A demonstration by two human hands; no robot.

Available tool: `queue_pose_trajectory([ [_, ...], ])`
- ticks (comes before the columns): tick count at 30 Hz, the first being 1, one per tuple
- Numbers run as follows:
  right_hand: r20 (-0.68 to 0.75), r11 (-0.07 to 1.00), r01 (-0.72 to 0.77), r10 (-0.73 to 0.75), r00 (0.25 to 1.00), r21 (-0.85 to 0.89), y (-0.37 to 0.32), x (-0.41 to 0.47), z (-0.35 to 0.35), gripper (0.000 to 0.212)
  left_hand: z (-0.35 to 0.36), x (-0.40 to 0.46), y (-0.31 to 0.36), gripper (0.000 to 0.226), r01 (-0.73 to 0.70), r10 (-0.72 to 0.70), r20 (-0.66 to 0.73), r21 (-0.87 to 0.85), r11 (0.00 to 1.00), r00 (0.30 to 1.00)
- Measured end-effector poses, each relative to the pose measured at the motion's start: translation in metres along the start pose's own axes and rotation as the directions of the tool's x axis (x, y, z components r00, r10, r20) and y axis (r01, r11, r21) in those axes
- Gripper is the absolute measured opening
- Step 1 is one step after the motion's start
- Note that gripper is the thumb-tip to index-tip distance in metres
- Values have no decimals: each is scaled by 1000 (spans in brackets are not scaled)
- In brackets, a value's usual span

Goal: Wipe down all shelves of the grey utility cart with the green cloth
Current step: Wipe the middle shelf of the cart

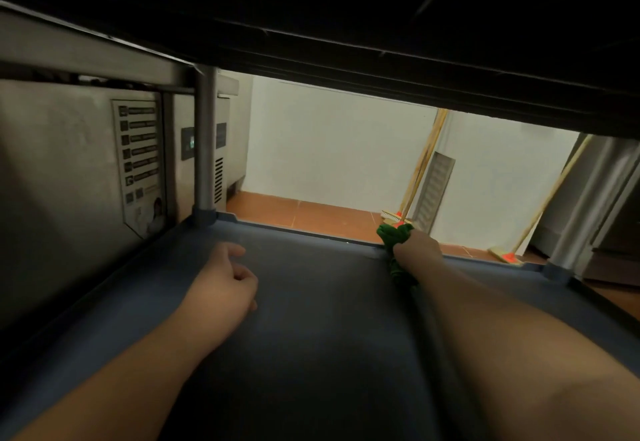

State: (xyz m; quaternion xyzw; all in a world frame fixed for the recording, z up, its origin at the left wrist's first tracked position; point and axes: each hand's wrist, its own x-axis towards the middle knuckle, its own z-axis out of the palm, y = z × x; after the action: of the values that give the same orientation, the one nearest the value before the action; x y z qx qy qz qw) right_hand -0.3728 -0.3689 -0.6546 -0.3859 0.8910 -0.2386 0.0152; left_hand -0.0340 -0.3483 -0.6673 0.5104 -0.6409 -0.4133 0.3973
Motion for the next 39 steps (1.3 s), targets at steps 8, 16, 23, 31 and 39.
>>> queue_pose_trajectory([
  [8, 25, 996, 81, -81, 996, -24, -65, -13, 30, 27, -33, 6, -18, 37, -2, 2, -53, -7, 1000, 999],
  [16, 54, 988, 145, -147, 988, 50, -141, -36, 67, 29, -61, 6, -27, 38, 38, -36, -188, 8, 999, 982],
  [23, 124, 954, 281, -293, 948, 104, -214, -60, 94, 30, -66, 4, -27, 40, 97, -118, -226, -105, 990, 967],
  [31, 197, 914, 335, -381, 903, 230, -269, -72, 121, 15, -76, 4, -33, 37, 35, -97, -347, -181, 983, 933],
  [39, 272, 881, 369, -448, 851, 296, -272, -73, 119, 4, -75, 6, -32, 39, 21, -99, -361, -213, 977, 927],
])
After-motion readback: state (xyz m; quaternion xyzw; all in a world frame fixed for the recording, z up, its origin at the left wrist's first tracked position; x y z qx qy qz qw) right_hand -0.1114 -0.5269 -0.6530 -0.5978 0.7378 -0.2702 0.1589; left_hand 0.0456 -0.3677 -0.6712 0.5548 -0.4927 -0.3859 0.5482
